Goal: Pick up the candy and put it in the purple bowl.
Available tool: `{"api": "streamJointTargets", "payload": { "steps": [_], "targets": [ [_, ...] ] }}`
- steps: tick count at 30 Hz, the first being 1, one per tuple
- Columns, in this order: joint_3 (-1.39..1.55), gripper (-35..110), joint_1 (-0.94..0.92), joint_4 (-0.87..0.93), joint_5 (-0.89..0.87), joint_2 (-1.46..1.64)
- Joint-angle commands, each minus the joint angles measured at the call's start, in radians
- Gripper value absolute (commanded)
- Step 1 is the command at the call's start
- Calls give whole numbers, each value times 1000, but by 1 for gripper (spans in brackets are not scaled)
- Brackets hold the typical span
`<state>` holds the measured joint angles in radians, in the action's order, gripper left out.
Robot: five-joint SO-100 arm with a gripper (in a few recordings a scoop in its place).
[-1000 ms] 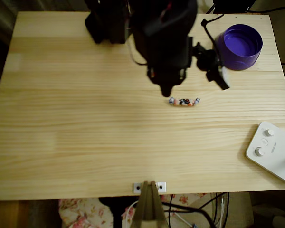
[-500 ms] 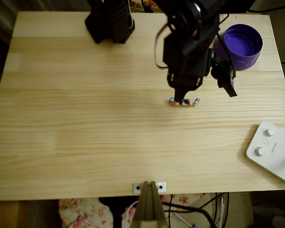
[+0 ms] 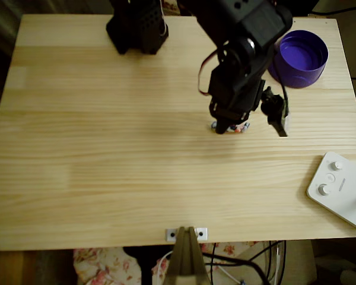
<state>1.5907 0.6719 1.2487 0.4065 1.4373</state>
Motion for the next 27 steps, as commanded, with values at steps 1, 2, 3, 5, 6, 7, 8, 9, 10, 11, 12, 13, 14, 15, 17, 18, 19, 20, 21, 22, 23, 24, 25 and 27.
{"api": "streamJointTargets", "payload": {
  "steps": [1, 2, 3, 5, 6, 7, 8, 9, 10, 11, 12, 13, 14, 15, 17, 18, 19, 20, 21, 22, 23, 24, 25, 27],
  "targets": [
    [-94, 21, 12, -11, 0, 26],
    [-100, 21, 14, -12, -3, 21],
    [-104, 21, 14, -14, -8, 15],
    [-117, 21, 18, -17, -15, 5],
    [-123, 21, 21, -17, -18, 0],
    [-129, 22, 26, -18, -21, -5],
    [-132, 22, 31, -20, -25, -8],
    [-133, 22, 38, -20, -28, -8],
    [-133, 22, 44, -21, -31, -8],
    [-132, 22, 51, -23, -34, -8],
    [-129, 22, 57, -28, -38, -9],
    [-124, 22, 63, -32, -41, -12],
    [-123, 22, 69, -37, -46, -15],
    [-121, 22, 75, -41, -51, -20],
    [-121, 22, 89, -46, -61, -28],
    [-123, 22, 94, -51, -66, -34],
    [-124, 22, 97, -54, -69, -38],
    [-124, 22, 98, -58, -72, -44],
    [-123, 23, 100, -64, -74, -51],
    [-118, 23, 101, -71, -74, -55],
    [-110, 23, 101, -77, -72, -63],
    [-101, 23, 101, -86, -72, -67],
    [-92, 23, 101, -97, -72, -71],
    [-72, 23, 101, -114, -72, -75]
  ]
}}
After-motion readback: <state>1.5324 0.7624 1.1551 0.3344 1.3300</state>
